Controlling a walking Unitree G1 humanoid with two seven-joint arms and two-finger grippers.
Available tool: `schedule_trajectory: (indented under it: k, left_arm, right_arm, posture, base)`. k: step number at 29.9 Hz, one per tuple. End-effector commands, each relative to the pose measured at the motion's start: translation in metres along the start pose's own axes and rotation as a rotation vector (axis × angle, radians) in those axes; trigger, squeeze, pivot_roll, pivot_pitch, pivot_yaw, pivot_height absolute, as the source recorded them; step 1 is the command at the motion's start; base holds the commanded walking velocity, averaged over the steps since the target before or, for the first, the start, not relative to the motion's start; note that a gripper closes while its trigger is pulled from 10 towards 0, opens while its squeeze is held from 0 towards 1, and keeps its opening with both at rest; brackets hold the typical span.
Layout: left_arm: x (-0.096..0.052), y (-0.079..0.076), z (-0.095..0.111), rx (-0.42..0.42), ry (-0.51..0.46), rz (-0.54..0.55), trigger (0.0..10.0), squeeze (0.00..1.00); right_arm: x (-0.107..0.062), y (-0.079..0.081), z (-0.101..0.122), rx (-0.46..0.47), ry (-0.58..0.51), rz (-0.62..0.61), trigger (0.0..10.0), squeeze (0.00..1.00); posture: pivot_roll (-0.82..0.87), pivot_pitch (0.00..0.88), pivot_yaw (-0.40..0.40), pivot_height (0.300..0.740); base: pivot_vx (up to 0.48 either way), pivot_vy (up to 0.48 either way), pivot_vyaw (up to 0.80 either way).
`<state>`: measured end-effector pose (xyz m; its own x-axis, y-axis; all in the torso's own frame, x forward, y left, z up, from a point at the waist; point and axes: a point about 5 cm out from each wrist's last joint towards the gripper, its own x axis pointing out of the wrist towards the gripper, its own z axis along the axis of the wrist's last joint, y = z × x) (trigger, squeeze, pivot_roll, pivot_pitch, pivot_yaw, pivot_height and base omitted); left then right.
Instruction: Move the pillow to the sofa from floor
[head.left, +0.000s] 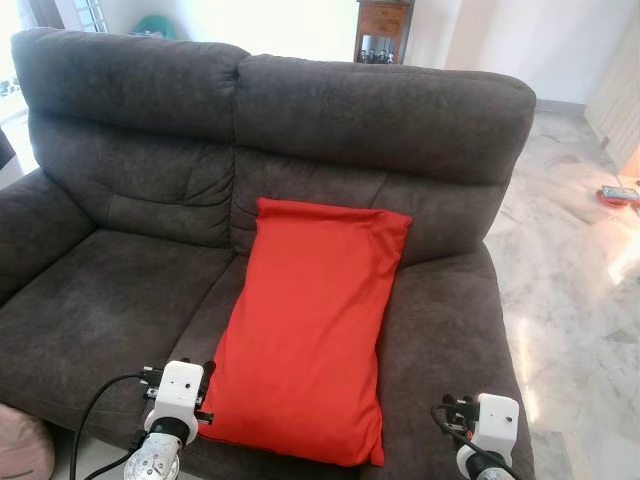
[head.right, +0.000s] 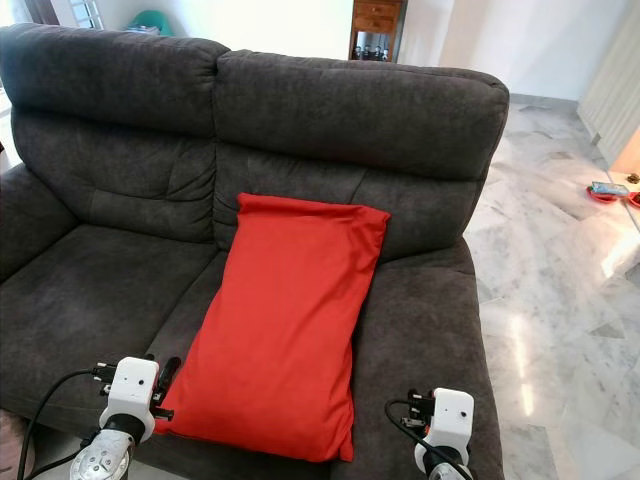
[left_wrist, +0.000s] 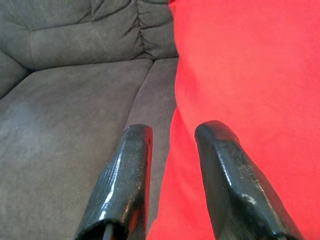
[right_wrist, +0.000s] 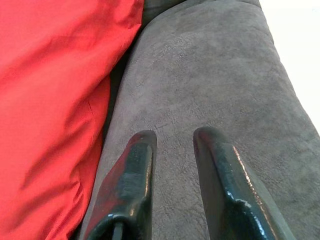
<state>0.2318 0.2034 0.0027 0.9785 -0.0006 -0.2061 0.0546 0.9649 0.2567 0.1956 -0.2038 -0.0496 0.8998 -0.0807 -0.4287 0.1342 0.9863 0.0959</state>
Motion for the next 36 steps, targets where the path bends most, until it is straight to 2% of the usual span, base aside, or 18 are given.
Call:
schedule_trajectory:
  k: [1, 26, 36]
  left_arm:
    - [0.001, 0.0, -0.001, 0.005, 0.001, -0.008, 10.0, 0.0]
    - [0.002, 0.002, -0.008, 0.008, 0.025, -0.009, 10.0, 0.0]
    - [0.004, 0.001, -0.009, -0.003, 0.028, -0.015, 10.0, 0.0]
  right_arm:
    - [0.001, -0.003, 0.002, 0.004, -0.006, -0.015, 10.0, 0.0]
    - [0.004, -0.002, 0.001, 0.004, 0.021, -0.011, 10.0, 0.0]
    - [-0.003, -0.016, -0.013, 0.012, 0.119, -0.041, 10.0, 0.0]
  posture:
    - [0.02, 0.018, -0.041, 0.74]
    - [0.02, 0.032, -0.038, 0.74]
    - [0.02, 0.012, -0.035, 0.74]
  base:
    - [-0.247, 0.0, 0.0]
    - [-0.247, 0.0, 0.0]
    - [-0.148, 0.0, 0.0]
